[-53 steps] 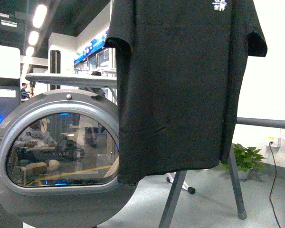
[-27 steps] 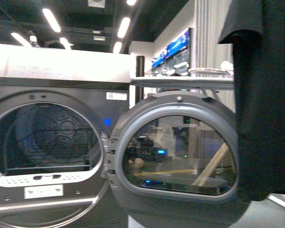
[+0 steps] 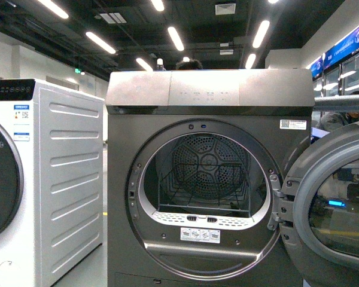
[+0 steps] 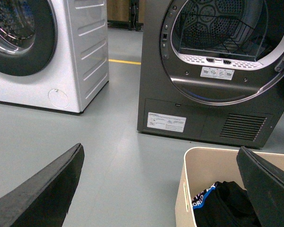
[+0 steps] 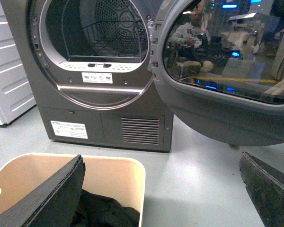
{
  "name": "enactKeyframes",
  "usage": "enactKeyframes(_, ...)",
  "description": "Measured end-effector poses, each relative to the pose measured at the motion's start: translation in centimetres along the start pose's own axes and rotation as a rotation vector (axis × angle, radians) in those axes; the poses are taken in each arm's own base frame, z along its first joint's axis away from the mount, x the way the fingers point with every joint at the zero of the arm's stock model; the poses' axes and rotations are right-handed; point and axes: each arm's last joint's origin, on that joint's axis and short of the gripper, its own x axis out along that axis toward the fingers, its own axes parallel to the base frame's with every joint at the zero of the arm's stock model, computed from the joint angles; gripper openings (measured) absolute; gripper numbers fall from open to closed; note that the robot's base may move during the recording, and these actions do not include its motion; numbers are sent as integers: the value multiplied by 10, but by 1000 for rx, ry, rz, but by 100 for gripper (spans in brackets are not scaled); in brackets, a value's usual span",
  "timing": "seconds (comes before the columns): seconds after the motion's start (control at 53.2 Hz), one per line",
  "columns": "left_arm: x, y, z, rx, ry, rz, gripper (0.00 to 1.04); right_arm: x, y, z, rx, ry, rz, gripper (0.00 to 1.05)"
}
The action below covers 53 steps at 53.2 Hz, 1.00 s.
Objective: Move hamper under clothes hanger
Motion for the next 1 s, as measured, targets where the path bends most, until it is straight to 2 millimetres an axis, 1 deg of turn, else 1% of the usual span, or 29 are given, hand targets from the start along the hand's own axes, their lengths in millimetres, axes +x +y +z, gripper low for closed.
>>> enactKeyframes(0.414,0,0,0,0,0,-5,98,0,0,0,0,1,-6,97)
enactKeyframes(0.47,2,1,0,-33,52,-1,98,2,-1,0,51,80,62,97)
enactKeyframes(0.489,4,2,1,-47,77,-1,98,6,-2,4,79,111,98,97)
enactKeyframes(0.508,11,4,6,-74,105,18,98,10,-3,7,89,125,118,97)
enactKeyframes(0.564,43,13,30,-113,118,99,98,38,-4,29,87,127,153,97)
enactKeyframes(0.602,66,17,43,-123,117,123,98,55,-3,38,75,127,174,97)
enactKeyframes(0.639,94,19,52,-120,133,145,98,75,0,43,65,136,186,97)
enactKeyframes(0.658,115,20,53,-120,170,153,98,90,2,45,60,155,199,97)
enactKeyframes(0.677,136,20,50,-117,225,167,98,106,5,43,58,189,217,97)
enactKeyframes(0.695,157,19,42,-109,288,168,98,121,8,37,54,236,226,97)
enactKeyframes(0.714,175,18,31,-102,356,158,98,130,10,32,54,270,226,97)
enactKeyframes(0.733,187,16,21,-100,399,151,98,143,12,21,49,326,222,97)
enactKeyframes(0.752,201,14,6,-94,460,143,98,154,15,10,42,386,230,97)
enactKeyframes(0.771,213,10,-9,-86,523,132,98,160,17,2,37,422,235,97)
enactKeyframes(0.808,230,3,-32,-65,606,119,98,176,20,-21,27,517,225,97)
enactKeyframes(0.846,242,-6,-49,-46,660,106,98,184,23,-34,16,571,226,97)
enactKeyframes(0.883,251,-15,-62,-25,696,83,98,193,26,-51,5,633,227,97)
enactKeyframes(0.996,263,-35,-80,15,742,55,98,204,30,-72,-16,703,226,97)
